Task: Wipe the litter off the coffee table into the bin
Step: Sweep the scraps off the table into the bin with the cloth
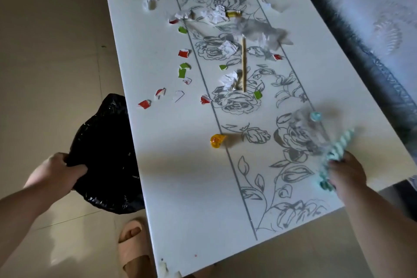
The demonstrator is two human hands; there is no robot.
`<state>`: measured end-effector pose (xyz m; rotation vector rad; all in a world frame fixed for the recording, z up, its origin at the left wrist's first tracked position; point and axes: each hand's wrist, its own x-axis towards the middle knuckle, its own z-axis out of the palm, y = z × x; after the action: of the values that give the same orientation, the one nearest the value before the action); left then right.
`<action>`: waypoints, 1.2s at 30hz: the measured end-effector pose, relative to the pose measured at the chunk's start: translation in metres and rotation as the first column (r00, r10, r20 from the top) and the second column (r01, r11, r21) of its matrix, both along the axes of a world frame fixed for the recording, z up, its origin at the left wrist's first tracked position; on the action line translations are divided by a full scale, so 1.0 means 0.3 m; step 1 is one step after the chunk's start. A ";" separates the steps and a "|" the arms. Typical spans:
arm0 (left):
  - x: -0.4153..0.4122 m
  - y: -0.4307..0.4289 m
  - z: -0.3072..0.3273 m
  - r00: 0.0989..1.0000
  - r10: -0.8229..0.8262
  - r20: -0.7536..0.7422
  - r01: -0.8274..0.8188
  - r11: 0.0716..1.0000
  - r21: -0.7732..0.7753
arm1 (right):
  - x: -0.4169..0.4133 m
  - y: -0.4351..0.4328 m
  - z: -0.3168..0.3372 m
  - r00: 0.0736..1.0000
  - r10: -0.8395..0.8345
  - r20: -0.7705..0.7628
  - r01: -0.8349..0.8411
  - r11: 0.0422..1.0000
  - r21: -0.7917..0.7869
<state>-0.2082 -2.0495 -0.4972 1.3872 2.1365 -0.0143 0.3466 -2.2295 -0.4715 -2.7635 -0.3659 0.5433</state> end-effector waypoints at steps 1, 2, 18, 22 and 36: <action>-0.005 0.000 -0.007 1.000 0.007 0.001 -0.007 1.000 0.001 | -0.004 0.035 0.004 0.997 0.081 -0.010 -0.081 0.997 -0.013; -0.007 0.000 -0.010 1.000 0.013 0.009 -0.013 1.000 0.003 | -0.020 0.070 0.011 0.987 0.162 -0.017 -0.163 0.986 -0.035; 0.054 -0.027 0.046 0.995 -0.007 0.100 0.007 1.000 0.003 | -0.603 0.387 -0.011 0.759 0.649 -0.047 -0.649 0.760 0.020; 0.049 -0.026 0.050 0.991 0.000 0.133 0.002 1.000 -0.013 | -0.709 0.413 0.018 0.669 0.738 -0.089 -0.731 0.675 0.099; 0.037 -0.039 0.048 0.974 0.044 0.223 -0.030 0.997 -0.066 | -0.584 0.246 0.051 0.925 0.370 -0.088 -0.376 0.924 -0.065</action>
<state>-0.1970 -2.0610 -0.4828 1.2502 1.9573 0.0860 0.1715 -2.1556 -0.4563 -2.7497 -0.8833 0.7638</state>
